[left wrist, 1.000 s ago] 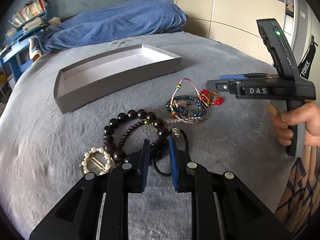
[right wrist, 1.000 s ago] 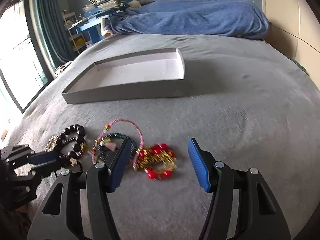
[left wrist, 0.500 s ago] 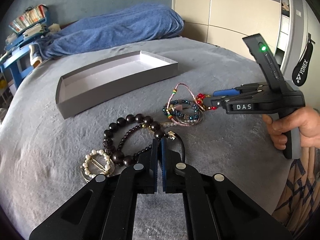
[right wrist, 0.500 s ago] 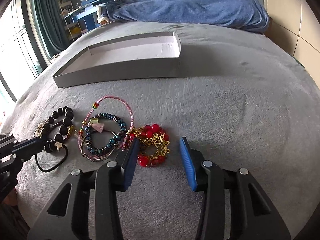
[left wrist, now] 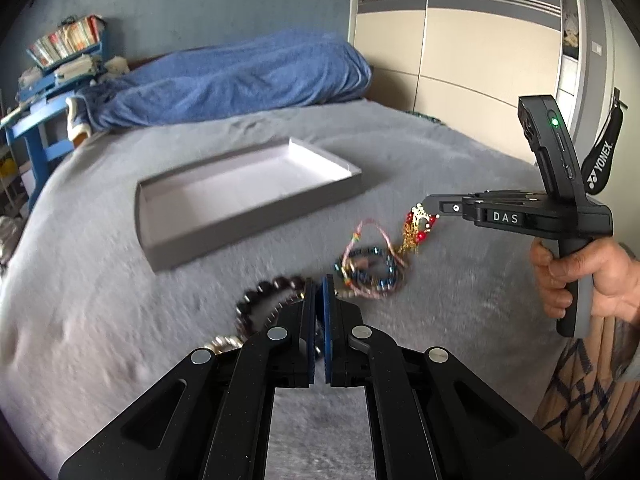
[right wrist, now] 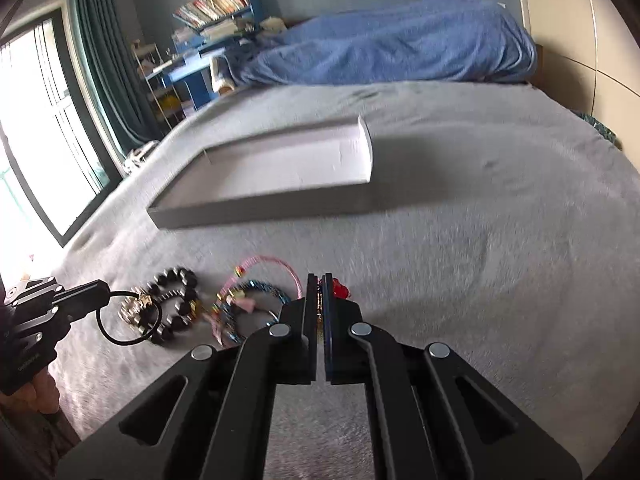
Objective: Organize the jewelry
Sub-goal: 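Grasp the red-bead gold chain with the right tool while the left tool grasps the black hair tie, then carry both items into the grey tray and open both tools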
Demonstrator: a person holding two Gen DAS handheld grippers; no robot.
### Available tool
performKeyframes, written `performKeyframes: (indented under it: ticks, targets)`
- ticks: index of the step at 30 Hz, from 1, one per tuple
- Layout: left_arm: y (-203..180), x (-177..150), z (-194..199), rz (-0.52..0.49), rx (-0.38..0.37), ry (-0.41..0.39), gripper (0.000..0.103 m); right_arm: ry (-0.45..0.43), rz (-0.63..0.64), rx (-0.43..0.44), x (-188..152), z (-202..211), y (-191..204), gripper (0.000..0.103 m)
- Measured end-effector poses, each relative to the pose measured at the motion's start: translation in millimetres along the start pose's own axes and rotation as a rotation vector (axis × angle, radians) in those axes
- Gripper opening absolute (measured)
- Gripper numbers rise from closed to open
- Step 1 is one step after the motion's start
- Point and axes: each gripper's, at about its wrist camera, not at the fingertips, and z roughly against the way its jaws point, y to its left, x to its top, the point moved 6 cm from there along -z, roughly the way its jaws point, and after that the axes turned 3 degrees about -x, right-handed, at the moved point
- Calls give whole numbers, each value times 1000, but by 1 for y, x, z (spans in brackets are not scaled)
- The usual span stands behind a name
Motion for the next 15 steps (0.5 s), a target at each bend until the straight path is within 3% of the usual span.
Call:
performKeyframes:
  ticks: [15]
  targets:
    - [52,69,10,1,70,-57,4,-136,57,15,90,26,22,2]
